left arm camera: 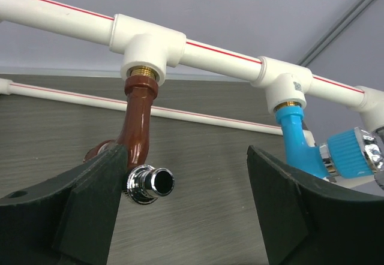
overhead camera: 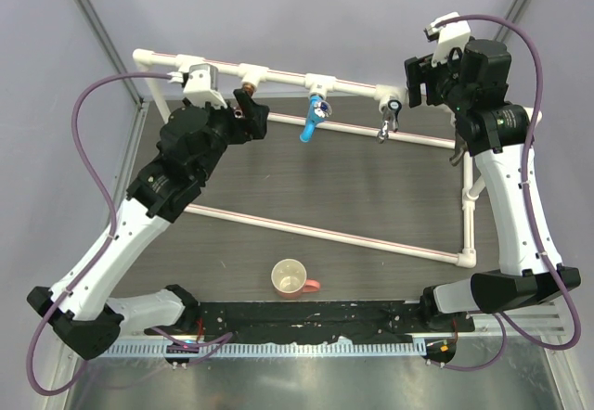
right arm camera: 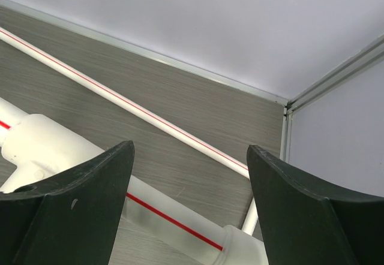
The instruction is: Install the water faucets
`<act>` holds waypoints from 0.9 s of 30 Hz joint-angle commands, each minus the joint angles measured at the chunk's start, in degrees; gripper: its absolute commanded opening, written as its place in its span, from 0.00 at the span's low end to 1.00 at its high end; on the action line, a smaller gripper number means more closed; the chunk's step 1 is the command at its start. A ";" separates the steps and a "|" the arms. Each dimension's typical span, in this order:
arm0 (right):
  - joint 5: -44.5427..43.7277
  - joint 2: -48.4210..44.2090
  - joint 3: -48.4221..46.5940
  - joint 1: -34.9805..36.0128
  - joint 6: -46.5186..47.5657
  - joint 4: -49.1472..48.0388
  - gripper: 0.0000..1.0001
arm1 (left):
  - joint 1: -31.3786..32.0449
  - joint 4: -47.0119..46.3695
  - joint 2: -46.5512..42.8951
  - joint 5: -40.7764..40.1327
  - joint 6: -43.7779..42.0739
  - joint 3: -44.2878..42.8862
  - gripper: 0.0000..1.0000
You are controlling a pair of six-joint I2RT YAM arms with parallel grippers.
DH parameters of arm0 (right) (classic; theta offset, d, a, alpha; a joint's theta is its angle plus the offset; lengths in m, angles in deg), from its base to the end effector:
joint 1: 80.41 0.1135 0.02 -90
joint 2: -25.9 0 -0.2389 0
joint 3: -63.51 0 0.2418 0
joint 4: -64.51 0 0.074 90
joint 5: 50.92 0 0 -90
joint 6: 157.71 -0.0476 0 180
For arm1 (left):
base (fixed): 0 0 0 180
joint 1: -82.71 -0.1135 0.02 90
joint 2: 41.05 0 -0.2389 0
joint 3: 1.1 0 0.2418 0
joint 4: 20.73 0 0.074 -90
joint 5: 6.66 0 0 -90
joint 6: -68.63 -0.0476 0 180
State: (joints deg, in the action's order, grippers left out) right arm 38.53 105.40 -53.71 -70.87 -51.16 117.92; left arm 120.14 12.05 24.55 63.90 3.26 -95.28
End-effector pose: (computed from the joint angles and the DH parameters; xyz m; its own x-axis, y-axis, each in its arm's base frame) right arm 0.2809 0.0468 0.4634 -0.2110 -0.3243 -0.9221 -0.2261 0.9340 -0.2767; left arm 0.2099 -0.1407 0.4380 -0.1819 -0.3557 -0.9167 0.2572 0.8826 -0.3935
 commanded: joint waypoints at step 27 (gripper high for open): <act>6.18 0.92 1.16 2.77 -1.44 6.39 0.83 | 3.35 -9.80 -7.95 -4.28 -29.75 10.20 0.75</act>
State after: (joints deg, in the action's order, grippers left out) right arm 39.23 105.43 -53.71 -70.32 -51.35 117.97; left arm 122.00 3.05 15.13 59.20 -9.03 -83.48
